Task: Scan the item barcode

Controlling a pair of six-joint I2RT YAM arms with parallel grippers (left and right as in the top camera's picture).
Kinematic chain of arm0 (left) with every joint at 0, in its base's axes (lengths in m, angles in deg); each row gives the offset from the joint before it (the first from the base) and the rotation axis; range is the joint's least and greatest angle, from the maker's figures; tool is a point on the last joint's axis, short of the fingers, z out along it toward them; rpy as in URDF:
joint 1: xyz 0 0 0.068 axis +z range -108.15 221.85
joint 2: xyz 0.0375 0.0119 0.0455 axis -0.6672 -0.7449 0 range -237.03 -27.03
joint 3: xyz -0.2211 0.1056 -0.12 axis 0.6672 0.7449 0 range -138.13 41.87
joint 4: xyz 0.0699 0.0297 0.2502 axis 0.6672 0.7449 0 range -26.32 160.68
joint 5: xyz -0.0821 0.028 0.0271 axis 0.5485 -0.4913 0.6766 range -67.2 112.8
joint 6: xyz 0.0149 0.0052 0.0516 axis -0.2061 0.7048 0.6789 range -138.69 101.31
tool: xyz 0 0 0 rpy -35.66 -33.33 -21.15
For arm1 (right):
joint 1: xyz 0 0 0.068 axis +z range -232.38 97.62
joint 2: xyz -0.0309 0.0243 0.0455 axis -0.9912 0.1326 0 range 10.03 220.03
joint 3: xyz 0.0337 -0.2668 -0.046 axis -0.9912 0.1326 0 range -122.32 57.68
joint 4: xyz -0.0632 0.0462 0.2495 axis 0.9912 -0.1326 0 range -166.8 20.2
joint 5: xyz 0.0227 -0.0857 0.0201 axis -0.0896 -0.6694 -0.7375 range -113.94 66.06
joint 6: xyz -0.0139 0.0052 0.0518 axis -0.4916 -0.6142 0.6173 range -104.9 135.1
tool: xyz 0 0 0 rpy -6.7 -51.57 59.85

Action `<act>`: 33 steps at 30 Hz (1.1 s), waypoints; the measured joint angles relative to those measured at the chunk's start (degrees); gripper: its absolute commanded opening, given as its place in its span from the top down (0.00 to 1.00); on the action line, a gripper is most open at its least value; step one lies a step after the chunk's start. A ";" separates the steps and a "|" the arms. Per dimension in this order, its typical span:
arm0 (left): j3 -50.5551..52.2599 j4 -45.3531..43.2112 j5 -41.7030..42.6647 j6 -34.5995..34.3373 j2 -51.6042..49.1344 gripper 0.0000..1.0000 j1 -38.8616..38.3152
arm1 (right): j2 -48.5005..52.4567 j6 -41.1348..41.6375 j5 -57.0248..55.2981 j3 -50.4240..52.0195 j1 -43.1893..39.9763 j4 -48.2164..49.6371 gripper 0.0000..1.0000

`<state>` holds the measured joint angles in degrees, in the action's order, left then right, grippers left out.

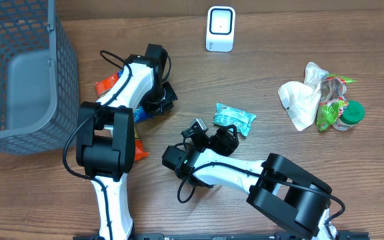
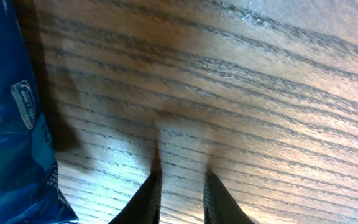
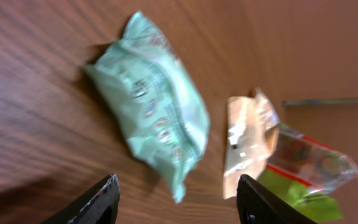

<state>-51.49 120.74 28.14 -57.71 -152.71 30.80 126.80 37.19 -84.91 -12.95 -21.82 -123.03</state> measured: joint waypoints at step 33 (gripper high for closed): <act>0.00 -2.69 -1.14 6.40 0.00 0.86 -3.65 | -17.59 8.09 92.04 15.17 -51.98 23.43 0.35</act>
<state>-51.49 118.05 27.01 -51.31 -152.71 27.15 109.21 45.28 7.13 2.22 -73.80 -99.60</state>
